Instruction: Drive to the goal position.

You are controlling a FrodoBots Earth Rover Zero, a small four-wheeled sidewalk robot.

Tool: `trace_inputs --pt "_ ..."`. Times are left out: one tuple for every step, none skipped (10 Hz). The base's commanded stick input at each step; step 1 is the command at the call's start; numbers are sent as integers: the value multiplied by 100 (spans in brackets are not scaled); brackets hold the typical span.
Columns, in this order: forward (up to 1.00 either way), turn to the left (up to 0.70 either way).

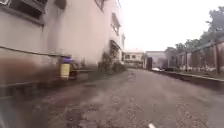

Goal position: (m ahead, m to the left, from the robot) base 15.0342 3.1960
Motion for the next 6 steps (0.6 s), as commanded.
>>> trace_inputs --pt "100 -37" --pt "100 -15" --pt "100 -1" --pt "100 -1" --pt "100 -1" --pt "100 -1"
